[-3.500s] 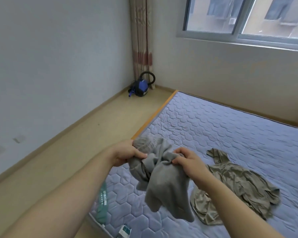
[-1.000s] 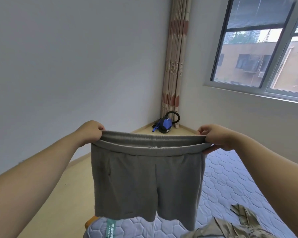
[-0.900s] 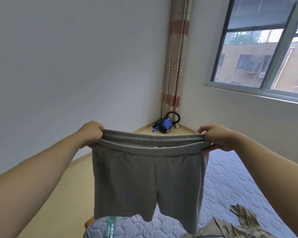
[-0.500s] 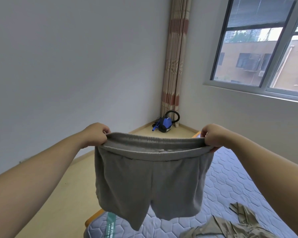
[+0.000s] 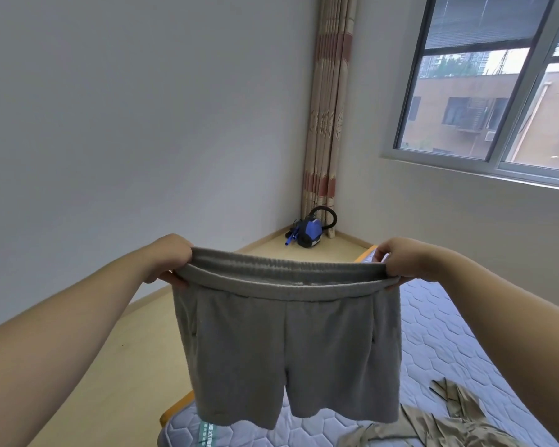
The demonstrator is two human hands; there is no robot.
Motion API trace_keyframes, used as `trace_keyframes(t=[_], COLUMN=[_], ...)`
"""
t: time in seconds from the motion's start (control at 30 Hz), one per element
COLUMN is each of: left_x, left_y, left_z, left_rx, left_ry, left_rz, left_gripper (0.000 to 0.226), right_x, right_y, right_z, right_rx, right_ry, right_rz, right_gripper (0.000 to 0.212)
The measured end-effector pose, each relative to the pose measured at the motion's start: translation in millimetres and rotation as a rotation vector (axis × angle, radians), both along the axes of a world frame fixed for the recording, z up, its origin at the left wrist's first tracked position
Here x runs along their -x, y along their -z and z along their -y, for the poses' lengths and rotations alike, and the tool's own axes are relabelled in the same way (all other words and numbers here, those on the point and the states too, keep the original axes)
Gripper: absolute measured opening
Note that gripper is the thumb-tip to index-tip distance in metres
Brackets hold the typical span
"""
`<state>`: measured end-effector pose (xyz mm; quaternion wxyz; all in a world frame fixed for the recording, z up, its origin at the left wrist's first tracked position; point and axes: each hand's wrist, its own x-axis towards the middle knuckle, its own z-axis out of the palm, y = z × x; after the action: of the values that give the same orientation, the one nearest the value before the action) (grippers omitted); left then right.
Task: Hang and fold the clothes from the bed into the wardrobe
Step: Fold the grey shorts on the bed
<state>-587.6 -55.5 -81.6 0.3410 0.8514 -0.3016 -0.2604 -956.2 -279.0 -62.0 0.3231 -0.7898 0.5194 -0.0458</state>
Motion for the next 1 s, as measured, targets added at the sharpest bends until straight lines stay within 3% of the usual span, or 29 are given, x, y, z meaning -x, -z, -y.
trace_keyframes(t=[0.13,0.23,0.4,0.5,0.57,0.63,0.73,0.9,1.0], left_x=[4,13,24,24,23,22,21,11,4], left_y=[0,-2,-5,-2,1,2,-2,-12,-14], left_z=[0,1,6,10,14,19,20,13,9], left_rx=[0.014,0.059,0.162,0.219,0.269,0.333,0.431,0.462,0.428], left_ry=[-0.147,-0.174,-0.167,-0.160,-0.162,-0.177,-0.241,-0.261,-0.211], left_rz=[-0.118,-0.247,-0.412,-0.483,-0.503,-0.536,-0.579,-0.534,-0.491], left_gripper=[0.021,0.022,0.021,0.024,0.033,0.041,0.036,0.023,0.021], right_x=[-6,-14,-31,-43,-48,-46,-40,-18,-3], right_y=[-1,3,27,41,46,45,37,19,9], right_z=[0,6,9,17,21,18,15,24,30], right_rx=[0.102,0.153,-0.041,-0.165,-0.027,0.150,0.256,0.115,-0.019], right_ry=[0.002,0.135,0.416,0.609,0.594,0.497,0.186,-0.110,-0.131], right_rz=[-0.160,-0.116,0.350,0.648,0.562,0.340,0.034,-0.142,-0.078], right_gripper=[0.026,0.018,0.008,0.013,0.029,0.038,0.035,0.036,0.042])
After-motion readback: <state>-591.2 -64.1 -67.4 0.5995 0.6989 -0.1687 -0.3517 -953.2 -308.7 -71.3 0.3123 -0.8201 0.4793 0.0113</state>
